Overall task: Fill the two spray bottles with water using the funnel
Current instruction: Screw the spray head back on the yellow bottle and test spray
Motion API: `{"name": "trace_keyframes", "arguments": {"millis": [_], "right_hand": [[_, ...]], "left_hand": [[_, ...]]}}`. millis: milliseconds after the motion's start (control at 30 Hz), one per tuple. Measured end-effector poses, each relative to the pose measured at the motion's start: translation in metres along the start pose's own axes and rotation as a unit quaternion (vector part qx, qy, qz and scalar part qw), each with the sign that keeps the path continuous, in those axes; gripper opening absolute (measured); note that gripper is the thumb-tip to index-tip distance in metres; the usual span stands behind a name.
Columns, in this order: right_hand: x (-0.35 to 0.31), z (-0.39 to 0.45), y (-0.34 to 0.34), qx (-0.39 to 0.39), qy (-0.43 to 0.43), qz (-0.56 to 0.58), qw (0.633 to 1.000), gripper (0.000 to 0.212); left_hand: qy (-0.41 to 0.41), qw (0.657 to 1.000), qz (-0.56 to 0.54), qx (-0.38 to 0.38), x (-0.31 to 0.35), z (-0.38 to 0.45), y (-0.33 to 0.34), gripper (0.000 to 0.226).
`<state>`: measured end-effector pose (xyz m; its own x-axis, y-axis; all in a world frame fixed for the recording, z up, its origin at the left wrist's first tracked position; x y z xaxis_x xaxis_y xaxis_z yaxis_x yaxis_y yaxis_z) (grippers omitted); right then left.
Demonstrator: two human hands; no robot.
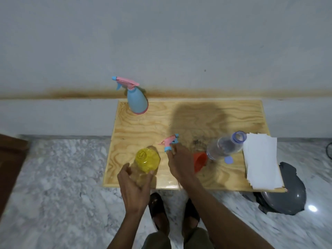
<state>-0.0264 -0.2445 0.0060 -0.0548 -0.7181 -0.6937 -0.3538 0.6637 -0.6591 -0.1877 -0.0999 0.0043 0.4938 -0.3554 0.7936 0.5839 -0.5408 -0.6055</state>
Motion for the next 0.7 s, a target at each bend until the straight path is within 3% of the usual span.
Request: {"name": "trace_keyframes", "arguments": {"millis": [67, 200, 333, 567, 700], "right_hand": [[-0.005, 0.018, 0.017, -0.011, 0.017, -0.032, 0.999, 0.027], [-0.001, 0.038, 0.033, -0.012, 0.076, -0.041, 0.996, 0.043], [0.006, 0.045, 0.042, -0.005, 0.112, -0.064, 0.992, 0.056], [0.002, 0.039, 0.040, 0.037, 0.133, -0.059, 0.989, 0.019], [-0.002, 0.030, 0.031, 0.030, 0.139, -0.060, 0.988, 0.026]], "left_hand": [[0.019, 0.999, -0.031, -0.025, 0.000, 0.017, 0.001, 0.088], [0.090, 0.991, -0.081, -0.063, 0.014, 0.032, 0.003, 0.078], [0.094, 0.987, -0.095, -0.087, 0.001, 0.038, 0.010, 0.072], [0.056, 0.985, -0.083, -0.138, -0.014, 0.047, 0.020, 0.079], [0.083, 0.982, -0.053, -0.164, -0.009, 0.055, 0.023, 0.081]]}}
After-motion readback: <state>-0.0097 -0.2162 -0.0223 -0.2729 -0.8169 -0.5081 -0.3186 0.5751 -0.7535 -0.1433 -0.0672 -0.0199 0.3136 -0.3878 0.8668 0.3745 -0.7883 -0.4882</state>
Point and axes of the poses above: each hand's wrist, its own z-axis towards the middle knuckle, its own y-axis out of the palm, x = y × z, the point moved 8 cm from there along z, towards the middle knuckle, and after that the axes turned 5 degrees about y, right-handed, at the moved point
